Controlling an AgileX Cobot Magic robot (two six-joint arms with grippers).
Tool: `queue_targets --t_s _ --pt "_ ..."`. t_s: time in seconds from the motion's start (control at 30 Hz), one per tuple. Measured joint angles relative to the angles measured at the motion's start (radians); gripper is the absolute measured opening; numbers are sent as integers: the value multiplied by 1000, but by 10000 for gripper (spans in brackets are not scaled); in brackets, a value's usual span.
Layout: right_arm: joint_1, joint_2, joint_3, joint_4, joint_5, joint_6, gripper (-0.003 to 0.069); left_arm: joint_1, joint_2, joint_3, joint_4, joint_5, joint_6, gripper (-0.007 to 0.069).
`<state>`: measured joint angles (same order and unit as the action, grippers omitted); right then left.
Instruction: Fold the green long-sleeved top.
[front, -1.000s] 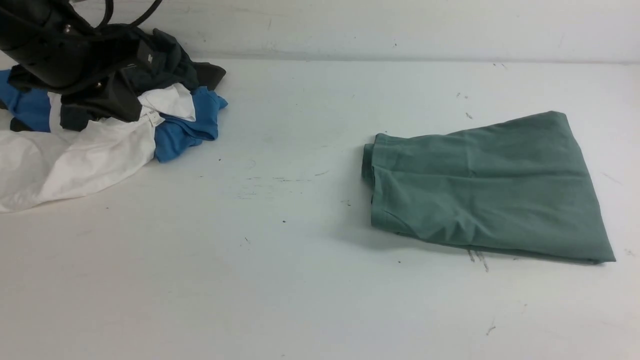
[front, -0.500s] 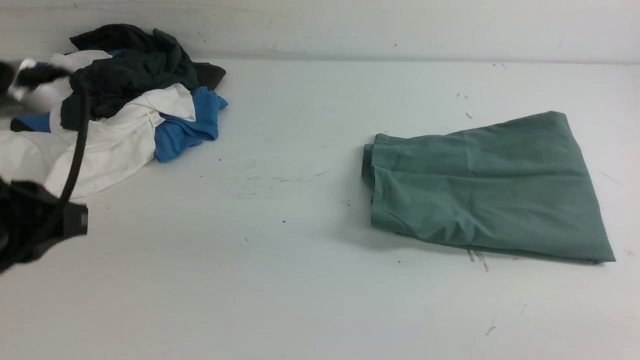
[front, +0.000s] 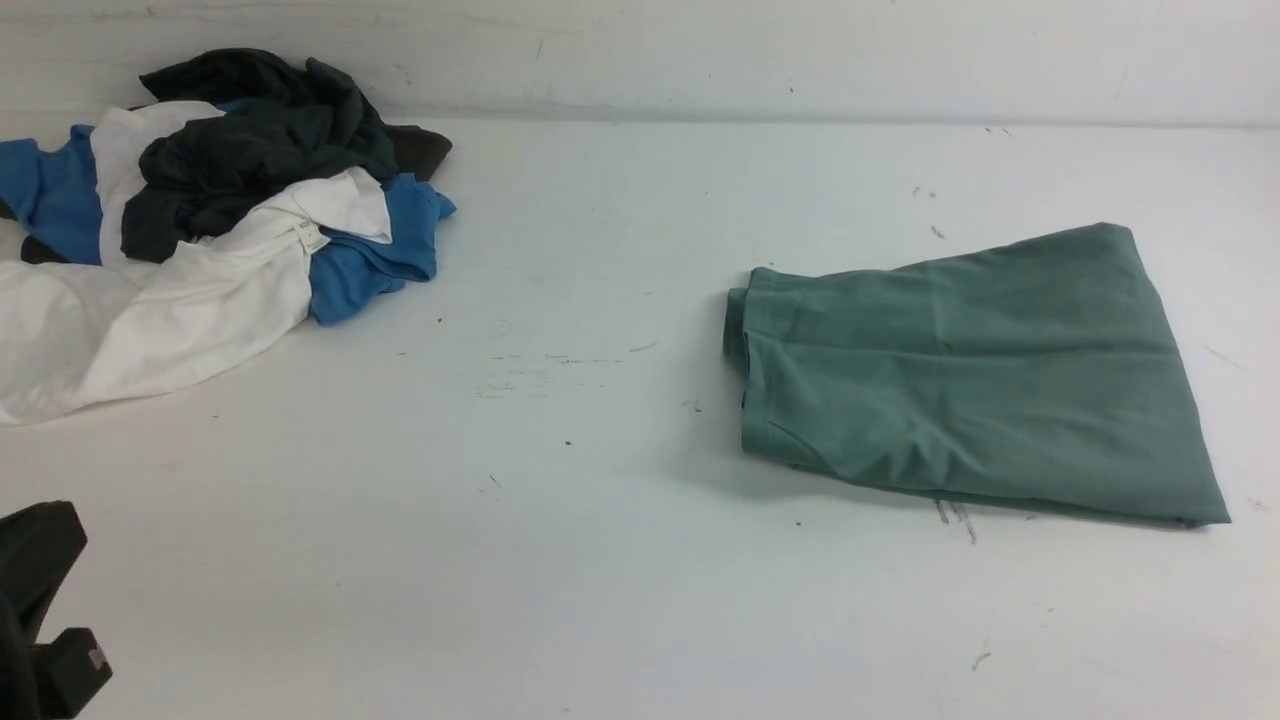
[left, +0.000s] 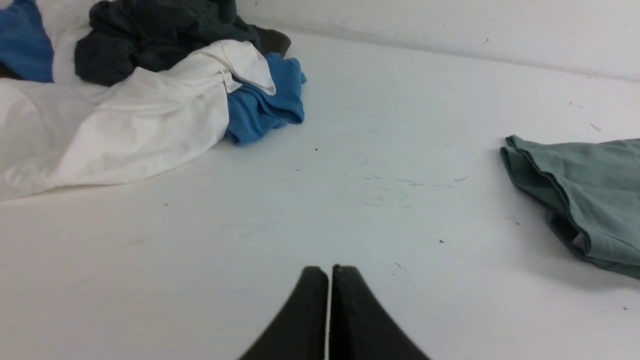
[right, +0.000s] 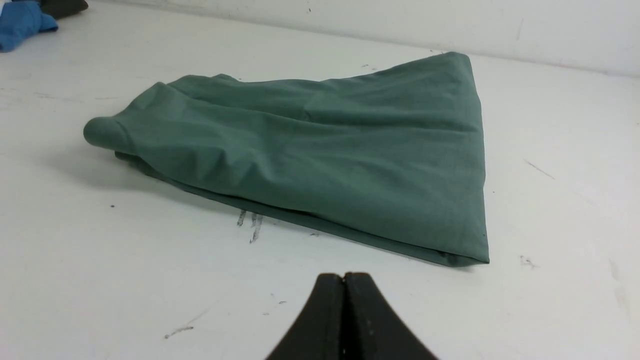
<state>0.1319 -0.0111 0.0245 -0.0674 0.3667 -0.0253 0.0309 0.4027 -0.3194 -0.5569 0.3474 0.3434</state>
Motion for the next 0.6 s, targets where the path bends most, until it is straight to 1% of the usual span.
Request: queue_targets --t_s 0.13,0.3,0.47,0.6 --pt "0 0 0 0 0 0 -14 0 0 1 1 16 5 -1" --pt "0 0 0 0 0 0 -14 0 0 2 36 23 41 -1" --pt "0 0 0 0 0 0 -14 0 0 2 125 35 45 -1" --pt "0 0 0 0 0 0 -14 0 -15 30 157 39 36 -1"
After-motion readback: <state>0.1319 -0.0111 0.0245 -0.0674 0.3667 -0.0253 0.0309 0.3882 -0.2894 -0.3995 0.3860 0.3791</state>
